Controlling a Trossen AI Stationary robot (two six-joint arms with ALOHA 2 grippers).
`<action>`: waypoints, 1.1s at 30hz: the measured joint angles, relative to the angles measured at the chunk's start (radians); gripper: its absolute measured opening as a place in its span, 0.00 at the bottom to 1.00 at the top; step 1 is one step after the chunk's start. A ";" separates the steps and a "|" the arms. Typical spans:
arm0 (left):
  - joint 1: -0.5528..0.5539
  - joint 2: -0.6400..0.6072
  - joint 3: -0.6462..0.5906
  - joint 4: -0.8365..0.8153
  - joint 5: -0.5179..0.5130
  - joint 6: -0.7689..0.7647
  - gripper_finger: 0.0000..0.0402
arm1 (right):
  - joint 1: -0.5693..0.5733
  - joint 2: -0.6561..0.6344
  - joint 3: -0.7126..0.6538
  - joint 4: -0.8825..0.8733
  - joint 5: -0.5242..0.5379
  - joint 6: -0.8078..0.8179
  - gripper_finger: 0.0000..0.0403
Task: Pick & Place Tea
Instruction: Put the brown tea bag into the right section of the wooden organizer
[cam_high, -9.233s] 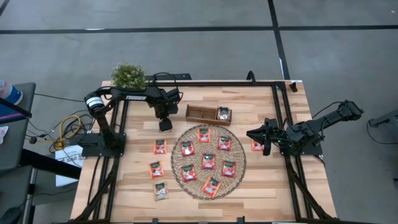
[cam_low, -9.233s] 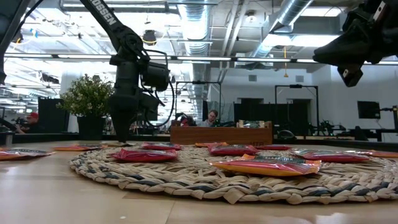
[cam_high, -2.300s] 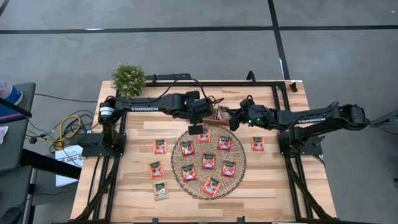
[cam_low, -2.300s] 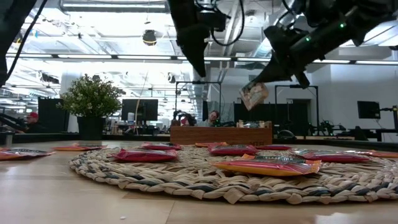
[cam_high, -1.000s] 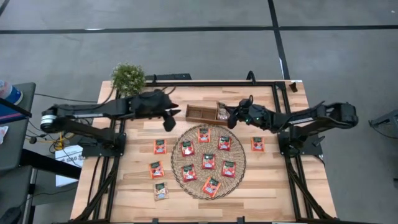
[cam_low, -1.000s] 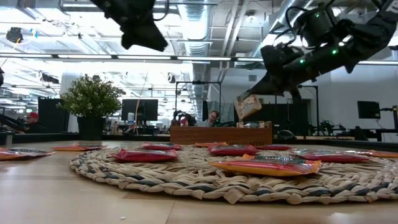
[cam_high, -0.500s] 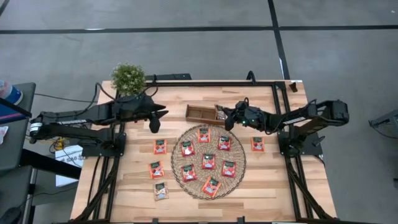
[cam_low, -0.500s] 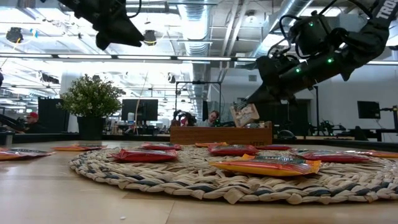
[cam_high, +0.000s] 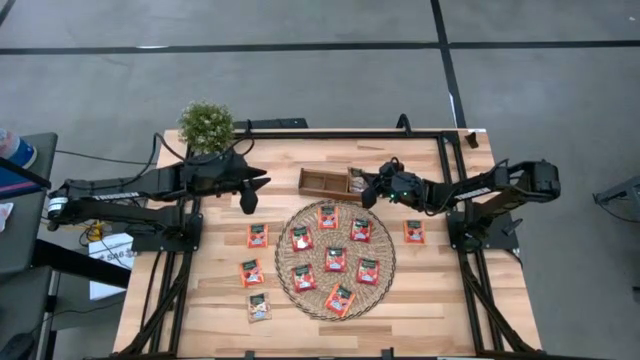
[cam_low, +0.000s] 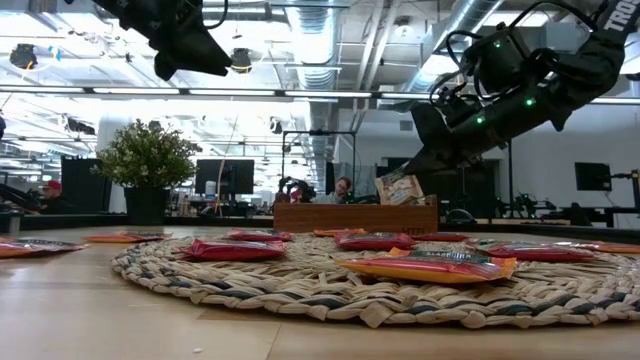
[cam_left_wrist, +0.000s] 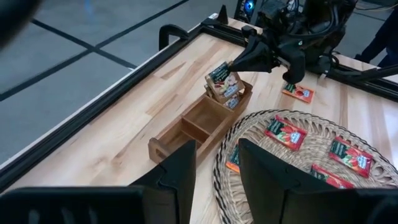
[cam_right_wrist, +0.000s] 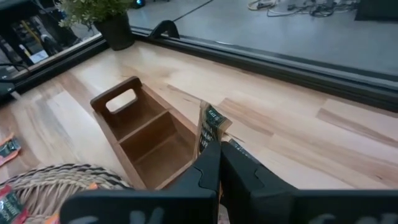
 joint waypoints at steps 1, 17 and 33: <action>0.000 0.000 0.000 0.000 0.000 0.001 0.27 | 0.001 0.000 0.000 0.000 0.000 0.000 0.00; 0.000 0.000 0.000 0.000 0.001 0.003 0.27 | -0.007 0.000 0.000 -0.032 -0.031 0.010 0.08; 0.000 0.000 0.000 0.000 0.001 0.004 0.27 | -0.019 -0.094 0.002 -0.046 -0.053 -0.045 0.26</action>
